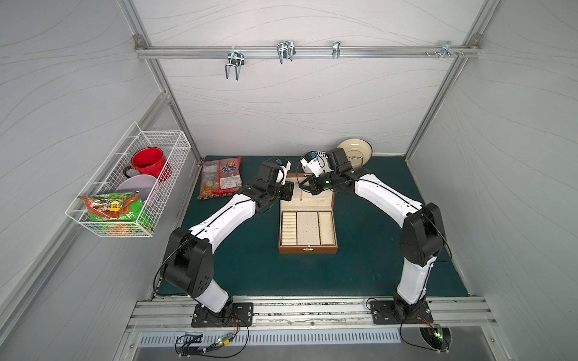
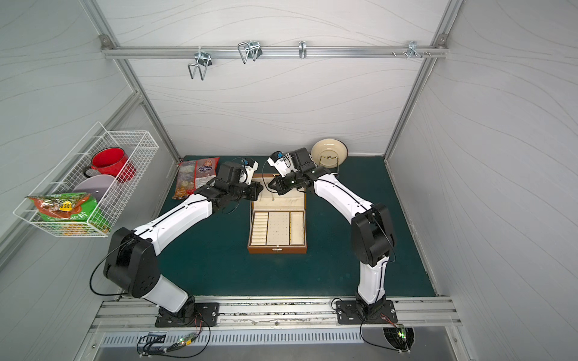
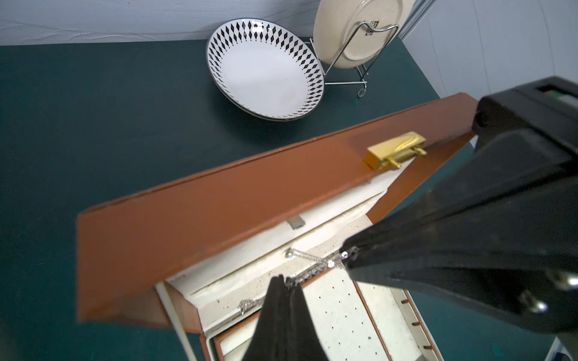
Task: Put jewelry chain into jewelry box
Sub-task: Hang the necklace on the jewelry box clasp.
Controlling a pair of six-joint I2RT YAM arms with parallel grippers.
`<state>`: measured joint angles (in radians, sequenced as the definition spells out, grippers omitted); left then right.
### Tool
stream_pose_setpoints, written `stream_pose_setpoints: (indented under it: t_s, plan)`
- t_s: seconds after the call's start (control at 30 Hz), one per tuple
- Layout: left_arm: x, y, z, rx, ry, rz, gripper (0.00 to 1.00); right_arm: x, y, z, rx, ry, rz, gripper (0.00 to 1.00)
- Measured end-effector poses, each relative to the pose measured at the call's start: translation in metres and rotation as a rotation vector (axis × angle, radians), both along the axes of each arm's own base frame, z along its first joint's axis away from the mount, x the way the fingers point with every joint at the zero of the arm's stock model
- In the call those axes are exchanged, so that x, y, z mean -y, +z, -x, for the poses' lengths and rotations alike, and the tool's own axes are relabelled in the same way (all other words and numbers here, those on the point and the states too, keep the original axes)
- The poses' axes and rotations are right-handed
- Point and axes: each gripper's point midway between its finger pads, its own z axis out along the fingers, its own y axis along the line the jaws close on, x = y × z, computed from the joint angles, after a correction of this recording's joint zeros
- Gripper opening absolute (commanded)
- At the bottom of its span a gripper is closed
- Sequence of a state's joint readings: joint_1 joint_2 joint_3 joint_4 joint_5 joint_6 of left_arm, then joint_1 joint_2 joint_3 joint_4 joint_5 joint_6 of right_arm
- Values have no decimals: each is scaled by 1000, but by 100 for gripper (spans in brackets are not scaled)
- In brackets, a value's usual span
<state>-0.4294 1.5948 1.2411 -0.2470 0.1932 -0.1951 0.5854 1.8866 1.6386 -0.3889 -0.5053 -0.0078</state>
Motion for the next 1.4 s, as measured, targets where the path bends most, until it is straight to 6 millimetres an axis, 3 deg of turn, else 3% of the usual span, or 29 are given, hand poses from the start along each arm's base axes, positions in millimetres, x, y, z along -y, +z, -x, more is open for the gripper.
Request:
stream_pose_setpoints:
  t_s: [0.57, 1.4]
  plan:
    - [1, -10, -18, -35, 39, 15, 0, -2, -8, -18, 9, -90, 26, 0]
    - [0, -21, -20, -93, 75, 42, 0, -8, -16, -30, -26, -209, 37, 0]
